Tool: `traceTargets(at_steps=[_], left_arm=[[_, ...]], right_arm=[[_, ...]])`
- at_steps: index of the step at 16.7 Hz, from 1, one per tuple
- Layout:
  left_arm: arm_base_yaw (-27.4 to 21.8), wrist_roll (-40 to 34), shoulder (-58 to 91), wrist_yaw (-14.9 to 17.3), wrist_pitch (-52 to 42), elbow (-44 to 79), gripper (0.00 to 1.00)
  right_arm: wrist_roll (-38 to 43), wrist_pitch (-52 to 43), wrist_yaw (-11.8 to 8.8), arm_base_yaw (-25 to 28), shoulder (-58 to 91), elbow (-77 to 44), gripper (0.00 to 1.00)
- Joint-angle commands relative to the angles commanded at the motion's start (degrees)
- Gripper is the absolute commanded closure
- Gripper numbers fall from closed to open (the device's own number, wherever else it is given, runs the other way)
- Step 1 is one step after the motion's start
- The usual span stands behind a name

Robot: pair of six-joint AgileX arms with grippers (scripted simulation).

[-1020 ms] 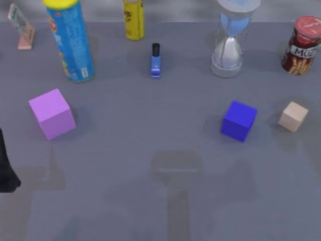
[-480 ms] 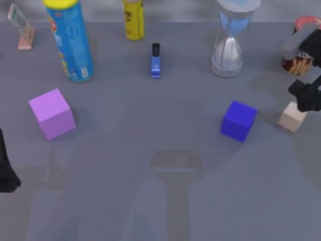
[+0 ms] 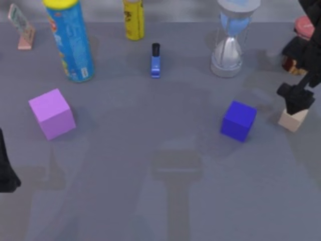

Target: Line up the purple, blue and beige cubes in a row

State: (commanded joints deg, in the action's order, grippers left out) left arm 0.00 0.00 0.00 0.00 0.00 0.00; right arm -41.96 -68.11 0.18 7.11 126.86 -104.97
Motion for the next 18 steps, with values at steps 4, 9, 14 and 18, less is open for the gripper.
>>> traceTargets(at_steps=[4,9,14,18], left_arm=[[0.00,0.00,0.00,0.00,0.00,0.00,0.00],[0.00,0.00,0.00,0.00,0.00,0.00,0.00],[0.00,0.00,0.00,0.00,0.00,0.00,0.00],[0.00,0.00,0.00,0.00,0.00,0.00,0.00]], right_arm=[[0.03,0.31,0.02,-0.29,-0.06,0.32,0.00],[0.06,9.40,0.03,-0.02,3.07,6.04,0.00],[0.16,17.06,0.06,0.08,6.11,10.94,0.00],[0.16,17.06,0.06,0.08,6.11,10.94,0.08]])
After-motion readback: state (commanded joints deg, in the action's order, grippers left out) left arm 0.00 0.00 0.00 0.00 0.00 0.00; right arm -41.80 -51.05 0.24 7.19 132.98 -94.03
